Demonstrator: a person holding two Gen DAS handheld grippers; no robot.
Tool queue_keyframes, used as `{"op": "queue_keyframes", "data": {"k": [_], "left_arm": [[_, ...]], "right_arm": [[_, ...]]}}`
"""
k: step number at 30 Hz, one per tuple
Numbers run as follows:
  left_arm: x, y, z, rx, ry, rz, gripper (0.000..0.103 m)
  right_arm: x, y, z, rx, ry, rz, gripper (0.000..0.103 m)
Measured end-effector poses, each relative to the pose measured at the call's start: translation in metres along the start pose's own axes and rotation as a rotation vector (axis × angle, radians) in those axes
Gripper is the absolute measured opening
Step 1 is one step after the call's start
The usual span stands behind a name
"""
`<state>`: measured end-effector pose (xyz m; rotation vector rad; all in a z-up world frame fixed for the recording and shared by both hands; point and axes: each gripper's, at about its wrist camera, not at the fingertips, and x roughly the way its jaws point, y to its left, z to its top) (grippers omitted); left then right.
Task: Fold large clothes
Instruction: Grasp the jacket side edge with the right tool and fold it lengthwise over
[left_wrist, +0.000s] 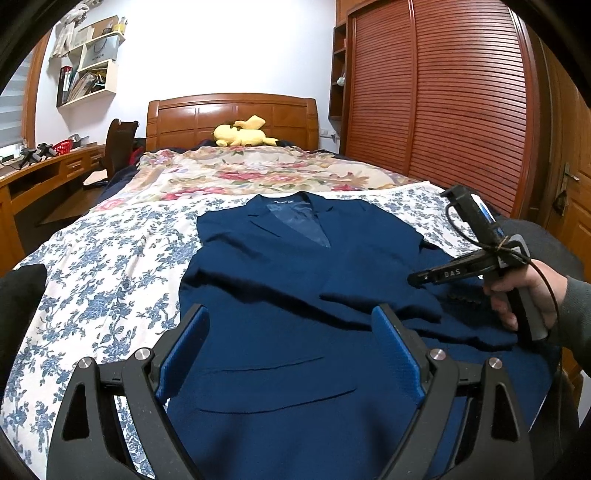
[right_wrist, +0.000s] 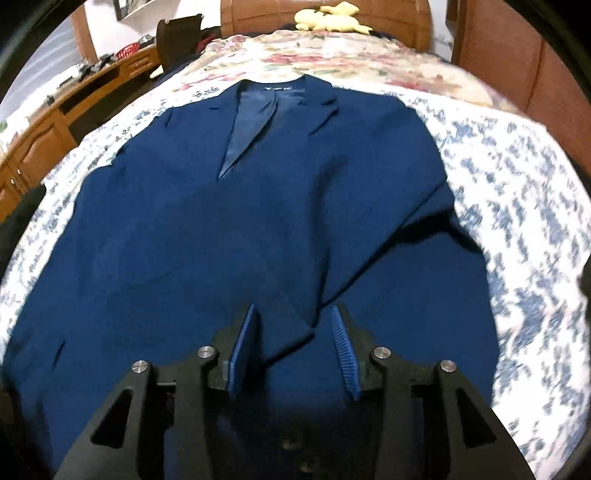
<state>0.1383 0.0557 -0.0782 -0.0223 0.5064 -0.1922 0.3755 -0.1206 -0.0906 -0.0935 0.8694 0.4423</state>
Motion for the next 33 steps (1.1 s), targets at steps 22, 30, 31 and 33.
{"op": "queue_keyframes", "data": {"k": [22,30,31,33], "left_arm": [[-0.043,-0.02,-0.021,0.017,0.012,0.098,0.09],[-0.062,-0.019,-0.026,0.004,0.018,0.156,0.09],[-0.063,-0.017,-0.027,-0.007,0.022,0.155,0.09],[-0.065,-0.013,-0.032,-0.014,0.047,0.163,0.09]], "right_arm": [[-0.12,0.049,-0.062,-0.24,-0.252,0.266,0.006],[-0.112,0.055,-0.08,-0.31,-0.226,0.362,0.006],[-0.107,0.055,-0.083,-0.313,-0.219,0.376,0.006],[-0.099,0.057,-0.086,-0.323,-0.204,0.386,0.006]]}}
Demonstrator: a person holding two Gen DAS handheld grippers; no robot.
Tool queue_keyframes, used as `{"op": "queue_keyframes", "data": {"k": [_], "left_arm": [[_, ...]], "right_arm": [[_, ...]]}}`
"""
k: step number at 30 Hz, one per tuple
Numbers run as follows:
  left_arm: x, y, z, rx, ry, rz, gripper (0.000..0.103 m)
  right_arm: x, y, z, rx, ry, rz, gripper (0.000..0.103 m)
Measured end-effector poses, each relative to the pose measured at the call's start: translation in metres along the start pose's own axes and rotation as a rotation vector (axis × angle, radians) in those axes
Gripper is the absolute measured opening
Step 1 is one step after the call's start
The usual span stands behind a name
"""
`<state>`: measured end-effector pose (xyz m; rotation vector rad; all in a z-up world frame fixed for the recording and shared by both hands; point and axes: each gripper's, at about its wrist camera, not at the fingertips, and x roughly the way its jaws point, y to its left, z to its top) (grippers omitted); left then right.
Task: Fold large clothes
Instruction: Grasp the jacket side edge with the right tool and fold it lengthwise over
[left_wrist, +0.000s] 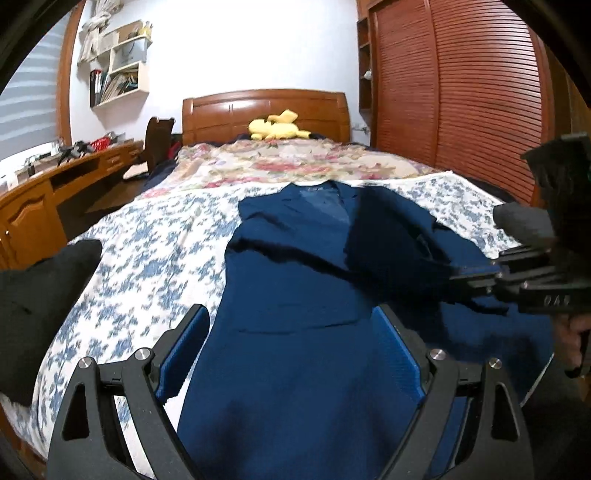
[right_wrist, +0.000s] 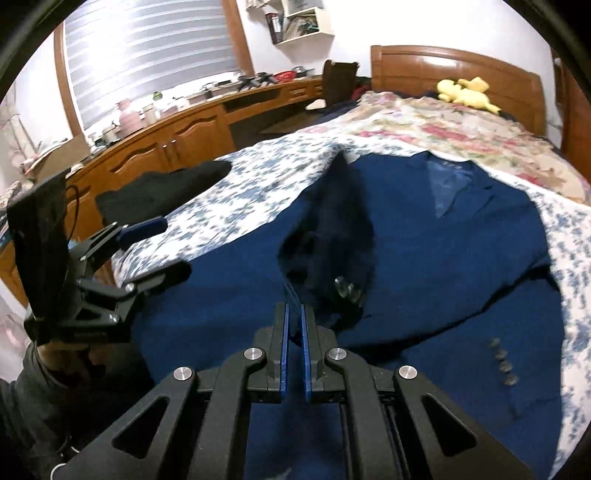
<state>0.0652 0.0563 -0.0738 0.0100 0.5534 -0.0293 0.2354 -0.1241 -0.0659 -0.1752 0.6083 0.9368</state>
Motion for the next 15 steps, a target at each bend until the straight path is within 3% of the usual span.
{"op": "queue_keyframes", "data": {"k": [5,8,10,12,15], "left_arm": [[-0.014,0.011,-0.009,0.016,0.017,0.031,0.09],[-0.02,0.018,-0.013,0.02,0.028,0.033,0.09],[-0.024,0.019,-0.016,0.031,0.033,0.04,0.09],[-0.025,0.021,-0.019,0.036,0.04,0.042,0.09],[-0.024,0.025,-0.022,0.039,0.049,0.046,0.09]], "right_arm": [[0.023,-0.003,-0.004,-0.009,0.056,0.011,0.01],[0.026,-0.001,-0.009,-0.016,0.07,0.024,0.021],[0.026,0.001,-0.011,-0.022,0.066,0.039,0.035],[0.021,0.0,-0.014,-0.029,0.055,0.017,0.042],[0.01,-0.002,-0.017,-0.051,0.029,-0.055,0.043]]}}
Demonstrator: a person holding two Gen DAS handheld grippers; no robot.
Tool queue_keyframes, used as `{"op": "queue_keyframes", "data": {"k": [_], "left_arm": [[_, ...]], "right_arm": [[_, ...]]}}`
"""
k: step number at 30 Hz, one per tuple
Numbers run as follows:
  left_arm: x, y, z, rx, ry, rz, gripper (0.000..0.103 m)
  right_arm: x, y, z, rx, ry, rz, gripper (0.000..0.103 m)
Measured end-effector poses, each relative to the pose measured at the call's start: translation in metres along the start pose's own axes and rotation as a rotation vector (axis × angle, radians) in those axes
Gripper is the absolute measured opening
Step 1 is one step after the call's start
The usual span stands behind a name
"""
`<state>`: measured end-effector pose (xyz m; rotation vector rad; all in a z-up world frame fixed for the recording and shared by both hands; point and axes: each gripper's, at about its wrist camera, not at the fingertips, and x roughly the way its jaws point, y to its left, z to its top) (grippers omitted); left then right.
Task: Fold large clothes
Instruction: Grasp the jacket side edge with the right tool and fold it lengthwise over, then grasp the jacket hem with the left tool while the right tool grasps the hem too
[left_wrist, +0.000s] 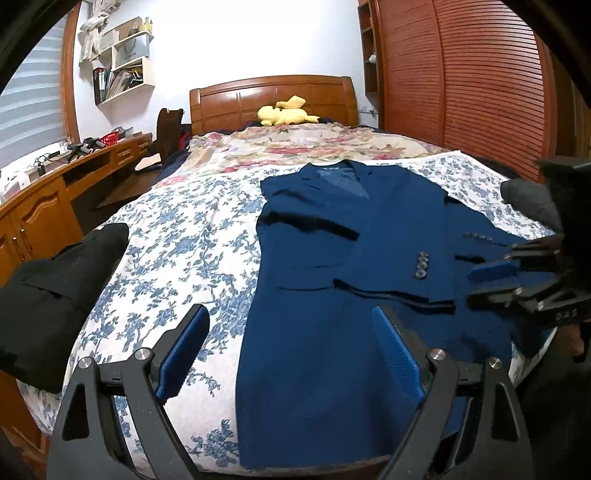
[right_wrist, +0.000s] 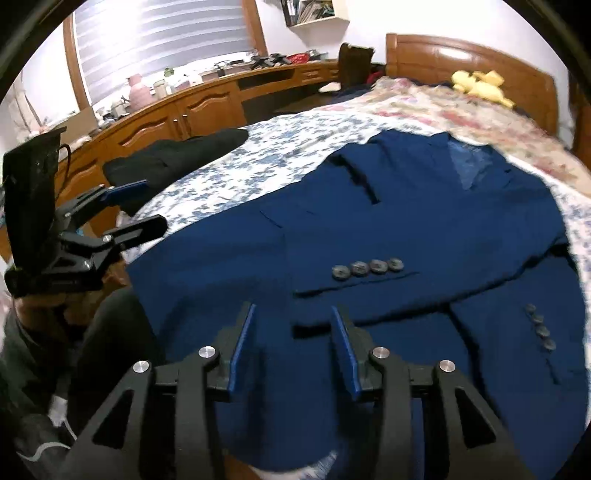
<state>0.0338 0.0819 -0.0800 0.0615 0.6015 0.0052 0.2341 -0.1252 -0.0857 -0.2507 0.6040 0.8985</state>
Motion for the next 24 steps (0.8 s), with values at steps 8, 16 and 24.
{"op": "queue_keyframes", "data": {"k": [8,16,24], "left_arm": [[0.006,0.006,-0.013,0.011,0.033,0.016,0.09],[0.024,0.012,-0.023,0.001,0.103,0.013,0.09],[0.036,0.026,-0.033,-0.015,0.174,0.013,0.09]], "right_arm": [[-0.038,-0.035,-0.026,0.012,-0.012,-0.221,0.043],[-0.063,-0.091,-0.062,0.135,0.013,-0.38,0.043],[-0.08,-0.13,-0.088,0.232,0.055,-0.506,0.043]]}}
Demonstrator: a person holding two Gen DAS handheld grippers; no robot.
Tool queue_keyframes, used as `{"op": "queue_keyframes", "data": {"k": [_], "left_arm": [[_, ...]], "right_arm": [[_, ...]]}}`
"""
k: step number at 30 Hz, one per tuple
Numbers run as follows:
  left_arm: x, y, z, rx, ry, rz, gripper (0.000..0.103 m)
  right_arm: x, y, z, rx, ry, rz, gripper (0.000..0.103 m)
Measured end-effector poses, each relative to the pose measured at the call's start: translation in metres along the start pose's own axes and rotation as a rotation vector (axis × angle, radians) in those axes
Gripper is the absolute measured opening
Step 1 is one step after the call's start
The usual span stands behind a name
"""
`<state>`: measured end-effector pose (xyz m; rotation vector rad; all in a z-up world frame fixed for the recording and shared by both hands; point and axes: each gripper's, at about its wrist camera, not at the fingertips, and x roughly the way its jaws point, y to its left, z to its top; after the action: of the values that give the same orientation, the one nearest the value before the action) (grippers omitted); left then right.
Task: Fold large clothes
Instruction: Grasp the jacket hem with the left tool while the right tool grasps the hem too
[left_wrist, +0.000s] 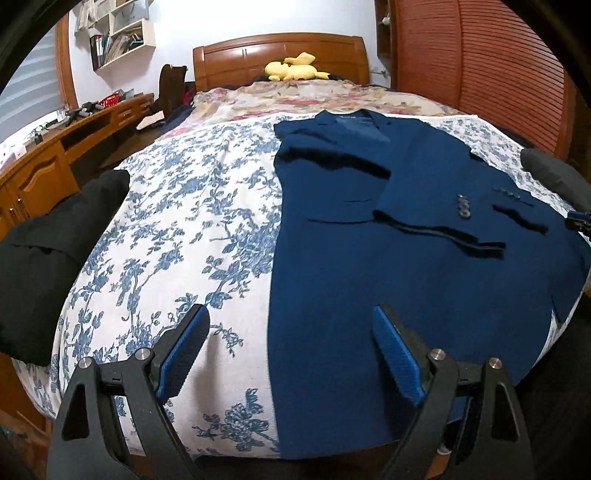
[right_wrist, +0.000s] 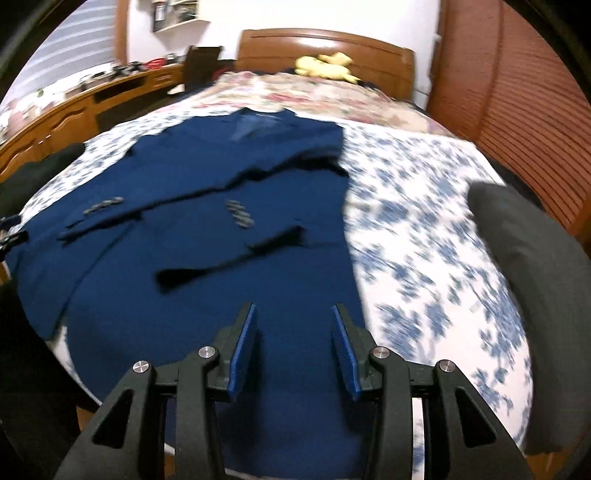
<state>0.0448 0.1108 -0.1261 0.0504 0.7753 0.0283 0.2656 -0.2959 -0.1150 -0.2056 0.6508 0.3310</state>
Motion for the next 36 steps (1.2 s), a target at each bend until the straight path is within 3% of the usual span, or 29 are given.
{"op": "queue_keyframes", "data": {"k": [3,9,15,17,19,21,32,34,35,36], "left_arm": [[-0.002,0.003,-0.004,0.0,0.001,-0.011,0.09],[-0.005,0.008,-0.01,-0.035,0.014,-0.077,0.068],[-0.008,0.008,-0.016,-0.02,0.022,-0.075,0.064],[-0.011,0.008,-0.018,-0.017,0.023,-0.078,0.057],[-0.014,0.009,-0.02,-0.018,0.023,-0.102,0.044],[-0.017,0.009,-0.021,-0.019,0.024,-0.121,0.039],[-0.017,0.006,-0.023,-0.005,0.043,-0.125,0.037],[-0.018,0.006,-0.021,-0.004,0.04,-0.133,0.015],[-0.019,0.007,-0.02,-0.011,0.035,-0.132,0.012],[-0.021,0.008,-0.017,-0.022,0.032,-0.145,0.007]], "right_arm": [[0.004,-0.011,-0.005,0.028,0.017,-0.009,0.044],[0.005,-0.02,-0.014,0.087,0.057,0.052,0.046],[0.008,-0.025,-0.014,0.099,0.064,0.107,0.046],[0.007,-0.022,-0.013,0.085,0.058,0.133,0.045],[0.005,-0.019,-0.014,0.075,0.043,0.162,0.039],[0.002,-0.018,-0.014,0.082,0.032,0.166,0.038],[0.009,-0.021,-0.02,0.1,0.053,0.18,0.038],[0.01,-0.021,-0.018,0.102,0.053,0.181,0.038],[0.01,-0.02,-0.018,0.097,0.051,0.18,0.035],[0.01,-0.019,-0.017,0.09,0.049,0.18,0.025]]}}
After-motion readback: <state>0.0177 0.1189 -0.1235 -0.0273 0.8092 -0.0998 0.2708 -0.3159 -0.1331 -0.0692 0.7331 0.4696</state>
